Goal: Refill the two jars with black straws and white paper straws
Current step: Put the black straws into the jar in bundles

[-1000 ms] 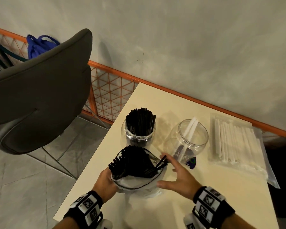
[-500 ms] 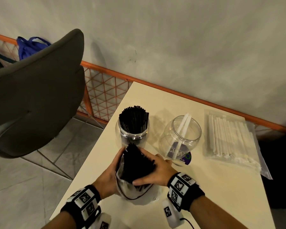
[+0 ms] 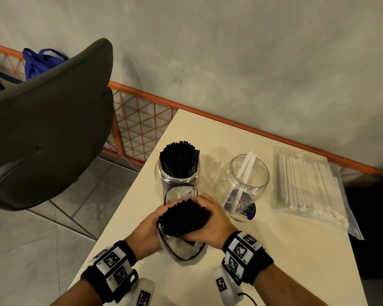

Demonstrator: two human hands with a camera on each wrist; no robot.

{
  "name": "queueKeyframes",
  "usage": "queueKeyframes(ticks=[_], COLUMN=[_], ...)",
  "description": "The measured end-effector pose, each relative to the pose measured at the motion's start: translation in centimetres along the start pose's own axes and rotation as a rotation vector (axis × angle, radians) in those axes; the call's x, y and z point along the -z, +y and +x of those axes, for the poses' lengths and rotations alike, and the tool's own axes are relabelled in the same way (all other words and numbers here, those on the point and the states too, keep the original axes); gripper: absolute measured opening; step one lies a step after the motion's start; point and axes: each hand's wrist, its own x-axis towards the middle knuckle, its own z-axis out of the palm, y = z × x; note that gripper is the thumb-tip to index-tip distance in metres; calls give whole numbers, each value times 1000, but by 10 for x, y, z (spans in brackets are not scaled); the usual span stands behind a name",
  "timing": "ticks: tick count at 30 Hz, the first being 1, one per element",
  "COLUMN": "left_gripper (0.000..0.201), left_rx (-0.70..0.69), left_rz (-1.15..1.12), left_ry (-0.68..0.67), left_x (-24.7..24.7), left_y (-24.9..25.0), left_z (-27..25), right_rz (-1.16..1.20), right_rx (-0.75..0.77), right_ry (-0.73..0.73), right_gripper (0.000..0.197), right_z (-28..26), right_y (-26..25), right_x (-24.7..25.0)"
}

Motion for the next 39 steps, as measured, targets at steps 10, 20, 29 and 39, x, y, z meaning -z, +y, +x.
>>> queueKeyframes(ticks=[10, 20, 29, 39], left_gripper=[74, 36, 30, 29], left_rx=[-75, -434, -455, -499], left_rz=[-29, 1049, 1166, 1238], left_ry=[60, 315, 379, 411], left_x=[20, 17, 27, 28], left_y=[-8, -3, 0, 5], left_z=[9, -6, -7, -8], right_rz=[73, -367, 123, 298], right_rx=[8, 81, -56, 1], right_ry=[161, 265, 309, 408], right_gripper=[36, 29, 12, 12], right_z=[-2, -4, -8, 1], right_y=[17, 13, -2, -27], right_x=[-9, -1, 12, 26])
